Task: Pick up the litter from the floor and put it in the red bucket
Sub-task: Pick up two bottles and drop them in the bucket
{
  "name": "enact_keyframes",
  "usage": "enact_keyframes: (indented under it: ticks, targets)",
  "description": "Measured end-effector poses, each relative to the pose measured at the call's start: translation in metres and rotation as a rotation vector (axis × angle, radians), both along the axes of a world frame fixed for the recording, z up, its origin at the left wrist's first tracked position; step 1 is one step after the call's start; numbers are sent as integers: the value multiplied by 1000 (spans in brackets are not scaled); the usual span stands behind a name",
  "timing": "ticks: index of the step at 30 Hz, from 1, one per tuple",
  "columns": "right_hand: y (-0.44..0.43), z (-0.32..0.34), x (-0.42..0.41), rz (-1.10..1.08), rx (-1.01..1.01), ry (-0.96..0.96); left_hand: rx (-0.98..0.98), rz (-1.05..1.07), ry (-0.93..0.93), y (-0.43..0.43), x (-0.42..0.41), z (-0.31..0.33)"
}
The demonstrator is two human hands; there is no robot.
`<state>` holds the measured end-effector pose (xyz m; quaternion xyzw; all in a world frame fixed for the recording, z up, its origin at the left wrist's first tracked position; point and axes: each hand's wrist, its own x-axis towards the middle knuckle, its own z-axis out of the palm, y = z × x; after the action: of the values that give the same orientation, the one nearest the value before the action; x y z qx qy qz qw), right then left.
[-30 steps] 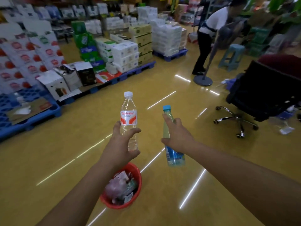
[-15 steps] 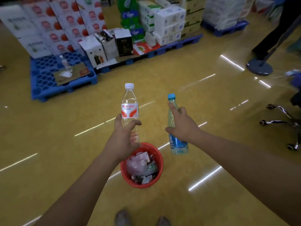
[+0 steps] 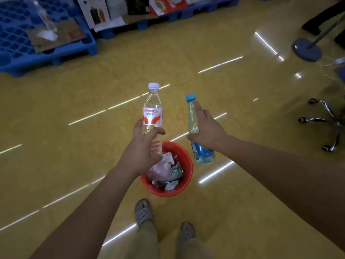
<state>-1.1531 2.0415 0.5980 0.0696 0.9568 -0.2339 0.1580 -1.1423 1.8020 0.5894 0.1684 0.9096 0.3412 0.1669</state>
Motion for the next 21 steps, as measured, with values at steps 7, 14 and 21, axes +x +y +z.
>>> enact_keyframes:
  ticks: [7,14,21]
  targets:
    - [-23,-68,-24,-81,-47,-68,115,-29,-90,-18,-8,-76]
    - [-18,-172,-40,-71,-50,-139,222,127,-177,-12,1,-169]
    - [-11,-287,-54,4,-101,-80,343,366,-387,23,19,-281]
